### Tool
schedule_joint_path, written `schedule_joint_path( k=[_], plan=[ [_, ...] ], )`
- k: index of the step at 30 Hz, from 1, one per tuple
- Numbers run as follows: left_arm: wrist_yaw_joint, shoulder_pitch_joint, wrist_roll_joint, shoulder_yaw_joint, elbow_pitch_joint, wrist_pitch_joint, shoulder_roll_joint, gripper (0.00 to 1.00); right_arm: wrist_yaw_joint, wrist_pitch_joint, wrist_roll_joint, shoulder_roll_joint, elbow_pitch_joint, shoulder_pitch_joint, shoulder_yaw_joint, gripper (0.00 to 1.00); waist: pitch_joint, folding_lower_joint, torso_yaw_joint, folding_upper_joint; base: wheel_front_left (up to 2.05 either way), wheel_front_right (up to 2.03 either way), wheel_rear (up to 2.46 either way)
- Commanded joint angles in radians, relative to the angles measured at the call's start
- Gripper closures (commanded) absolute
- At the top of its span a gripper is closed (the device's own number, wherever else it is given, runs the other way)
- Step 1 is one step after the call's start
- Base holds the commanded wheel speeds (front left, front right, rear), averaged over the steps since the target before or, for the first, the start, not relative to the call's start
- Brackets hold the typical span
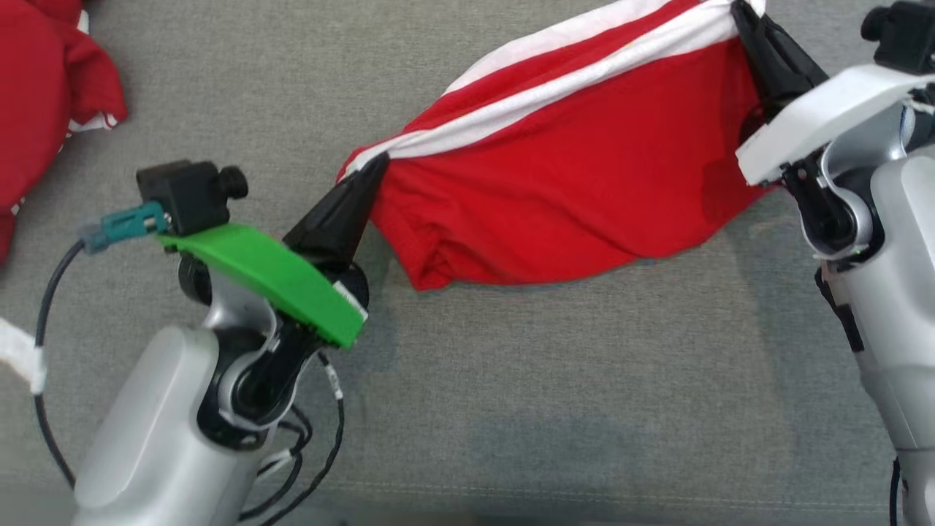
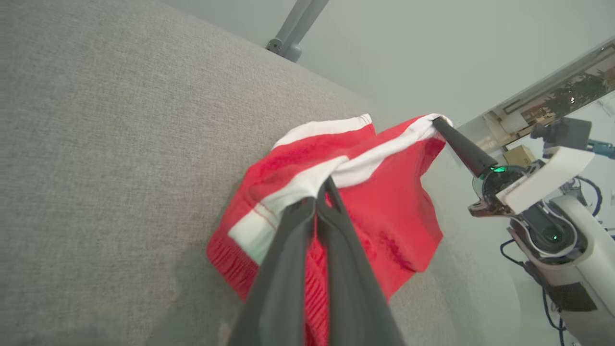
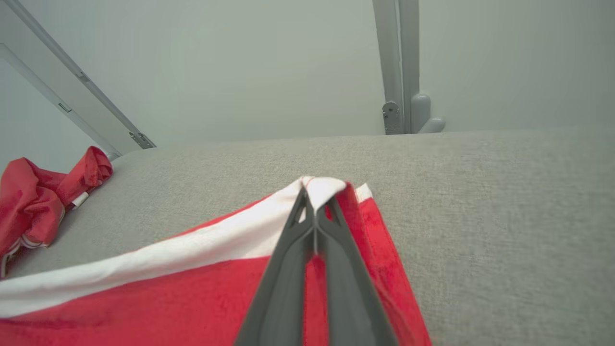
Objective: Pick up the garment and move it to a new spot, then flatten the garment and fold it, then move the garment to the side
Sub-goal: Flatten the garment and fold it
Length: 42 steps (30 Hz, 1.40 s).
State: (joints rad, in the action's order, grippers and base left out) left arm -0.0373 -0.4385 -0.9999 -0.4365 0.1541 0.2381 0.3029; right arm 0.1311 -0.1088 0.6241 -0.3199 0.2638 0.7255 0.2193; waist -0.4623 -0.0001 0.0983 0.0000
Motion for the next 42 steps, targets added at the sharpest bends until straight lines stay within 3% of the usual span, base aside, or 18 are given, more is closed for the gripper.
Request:
schedule_joint_path(
  k=[1,9,23,24,25,27,28,37,42],
  plan=[
    [-0.002,-0.048,-0.007,-0.001,-0.035,0.008,-0.019,1.00,-0.001,-0.004,-0.012,0.010,0.028,0.037,0.006,1.00,-0.076,0.0001,0.078,0.0000,0.00,0.00,0.00],
    [0.010,-0.268,0.009,-0.035,-0.323,0.033,-0.115,1.00,-0.001,0.019,-0.082,0.031,0.233,0.208,0.039,1.00,-0.101,0.0001,0.109,0.0000,0.00,0.00,0.00],
    [0.081,-0.347,0.047,-0.064,-0.529,-0.024,-0.143,1.00,-0.001,0.101,-0.207,0.036,0.448,0.294,0.054,1.00,-0.093,0.0001,0.108,0.0000,0.00,0.00,0.00],
    [0.081,-0.349,0.051,-0.065,-0.536,-0.033,-0.144,0.84,-0.001,0.110,-0.213,0.040,0.460,0.297,0.053,1.00,-0.092,0.0001,0.107,0.0000,0.00,0.00,0.00],
    [0.082,-0.351,0.051,-0.067,-0.543,-0.038,-0.145,0.68,-0.001,0.119,-0.221,0.044,0.472,0.300,0.047,0.86,-0.091,0.0001,0.105,0.0000,0.00,0.00,0.00],
    [0.084,-0.354,0.055,-0.067,-0.555,-0.049,-0.147,0.18,-0.001,0.143,-0.250,0.047,0.492,0.310,0.046,0.33,-0.087,0.0001,0.100,0.0000,0.00,0.00,0.00],
    [0.085,-0.354,0.057,-0.067,-0.561,-0.055,-0.148,0.00,-0.001,0.151,-0.258,0.049,0.505,0.311,0.040,0.00,-0.085,0.0001,0.097,0.0000,0.00,0.00,0.00],
    [0.056,-0.292,0.183,-0.097,-0.538,-0.171,-0.075,0.00,-0.001,0.171,-0.345,0.073,0.564,0.302,-0.002,0.00,-0.040,0.0001,0.055,0.0000,0.00,0.00,0.00],
    [-0.002,-0.174,0.289,-0.125,-0.425,-0.277,-0.007,0.00,-0.001,0.124,-0.371,0.046,0.531,0.254,0.000,0.00,0.001,0.0001,0.045,0.0000,0.00,0.00,0.00]
  ],
)
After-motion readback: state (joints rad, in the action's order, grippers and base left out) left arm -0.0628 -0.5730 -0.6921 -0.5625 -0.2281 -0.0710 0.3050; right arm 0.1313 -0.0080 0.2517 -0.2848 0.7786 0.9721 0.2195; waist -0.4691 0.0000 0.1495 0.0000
